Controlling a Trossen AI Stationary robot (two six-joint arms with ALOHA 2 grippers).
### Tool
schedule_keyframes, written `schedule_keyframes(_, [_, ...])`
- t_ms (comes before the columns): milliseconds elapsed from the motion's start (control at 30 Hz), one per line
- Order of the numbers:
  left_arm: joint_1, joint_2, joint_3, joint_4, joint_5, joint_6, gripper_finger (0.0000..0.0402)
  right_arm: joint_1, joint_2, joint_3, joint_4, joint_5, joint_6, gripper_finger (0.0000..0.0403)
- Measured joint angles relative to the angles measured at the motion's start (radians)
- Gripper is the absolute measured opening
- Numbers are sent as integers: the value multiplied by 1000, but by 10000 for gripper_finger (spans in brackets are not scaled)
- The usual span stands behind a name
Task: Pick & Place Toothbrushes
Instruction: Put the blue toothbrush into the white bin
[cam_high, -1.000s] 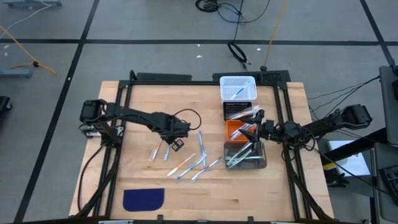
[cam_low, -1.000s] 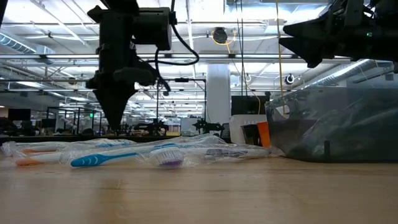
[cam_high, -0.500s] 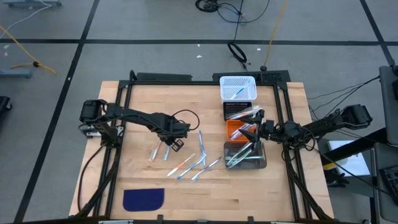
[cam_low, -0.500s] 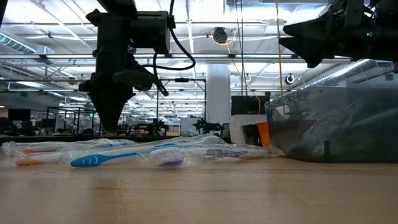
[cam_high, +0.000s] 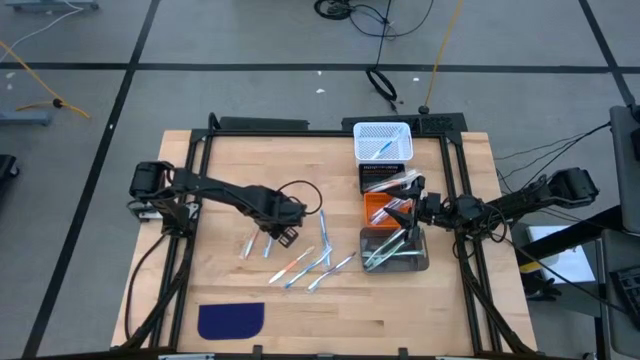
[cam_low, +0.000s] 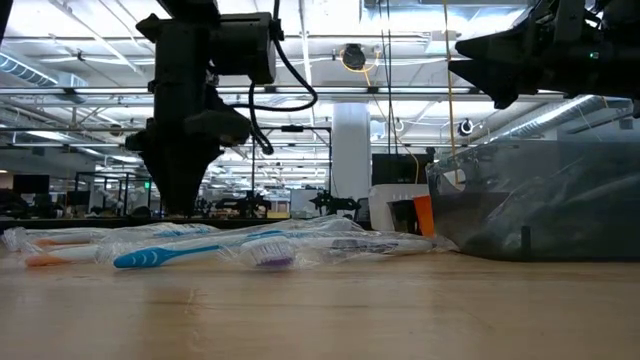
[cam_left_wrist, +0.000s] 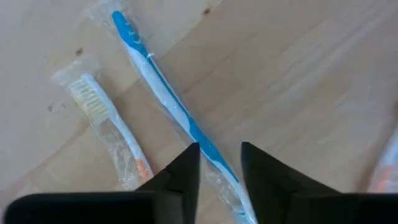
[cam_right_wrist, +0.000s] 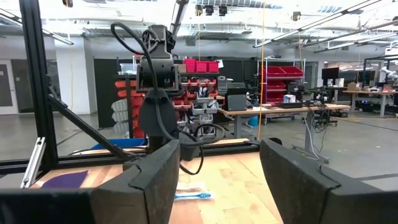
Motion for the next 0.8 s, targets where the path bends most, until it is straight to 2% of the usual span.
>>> schedule_keyframes(133, [0, 8, 0, 8, -6, -73, 166, 0, 0, 0, 0, -1, 0, 214])
schedule_keyframes(267, [0, 18, 0, 12, 2, -114, 187, 0, 0, 0, 0, -1, 0, 214])
schedule_keyframes(800, [-1, 124, 4, -8, 76, -157, 189, 0, 0, 0, -3, -1, 0, 214])
